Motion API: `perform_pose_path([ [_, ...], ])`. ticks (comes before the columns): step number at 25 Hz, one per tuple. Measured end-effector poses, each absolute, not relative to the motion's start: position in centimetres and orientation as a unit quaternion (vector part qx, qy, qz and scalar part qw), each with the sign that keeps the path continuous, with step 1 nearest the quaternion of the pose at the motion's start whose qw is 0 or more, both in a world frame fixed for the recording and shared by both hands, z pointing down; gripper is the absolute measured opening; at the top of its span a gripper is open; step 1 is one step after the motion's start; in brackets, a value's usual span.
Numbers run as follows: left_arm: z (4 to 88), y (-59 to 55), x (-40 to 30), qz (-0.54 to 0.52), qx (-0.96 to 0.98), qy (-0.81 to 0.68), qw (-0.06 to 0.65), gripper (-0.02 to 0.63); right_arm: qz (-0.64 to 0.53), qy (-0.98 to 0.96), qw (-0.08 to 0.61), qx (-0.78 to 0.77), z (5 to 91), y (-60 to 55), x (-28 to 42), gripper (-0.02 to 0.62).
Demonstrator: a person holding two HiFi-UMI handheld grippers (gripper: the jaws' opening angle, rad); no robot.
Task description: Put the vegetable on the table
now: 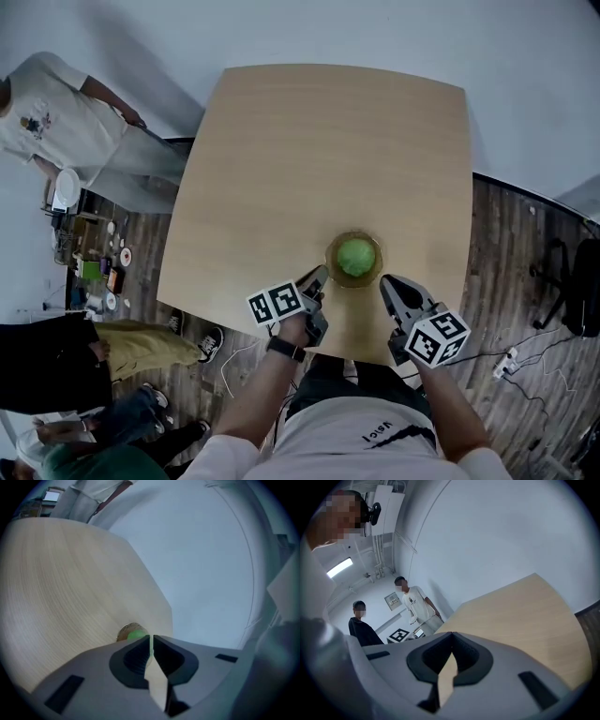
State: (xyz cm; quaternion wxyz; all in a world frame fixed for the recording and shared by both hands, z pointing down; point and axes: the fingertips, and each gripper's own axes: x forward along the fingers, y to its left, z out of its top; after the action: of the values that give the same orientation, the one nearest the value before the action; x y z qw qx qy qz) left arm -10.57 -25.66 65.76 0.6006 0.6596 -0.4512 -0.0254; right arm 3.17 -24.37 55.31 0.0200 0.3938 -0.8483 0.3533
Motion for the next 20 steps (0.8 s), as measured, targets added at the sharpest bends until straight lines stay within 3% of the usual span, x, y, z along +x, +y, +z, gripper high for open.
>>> perform_pose_path([
  [5, 57.3, -25.7, -9.6, -0.057, 0.729, -0.427, 0.533, 0.017, 0.332, -0.859, 0.016, 0.389, 52.3, -24.1, 2.4, 0.014],
  [14, 43.2, -23.1, -7.3, -0.036, 0.855, -0.403, 0.326, 0.014, 0.259, -0.879, 0.003, 0.400, 45.6, -23.6, 1.6, 0.014],
  [20, 39.5, -22.4, -5.9, -0.031, 0.877, -0.395, 0.272, 0.014, 0.219, -0.885, -0.013, 0.410, 41.3, -23.4, 1.7, 0.014],
])
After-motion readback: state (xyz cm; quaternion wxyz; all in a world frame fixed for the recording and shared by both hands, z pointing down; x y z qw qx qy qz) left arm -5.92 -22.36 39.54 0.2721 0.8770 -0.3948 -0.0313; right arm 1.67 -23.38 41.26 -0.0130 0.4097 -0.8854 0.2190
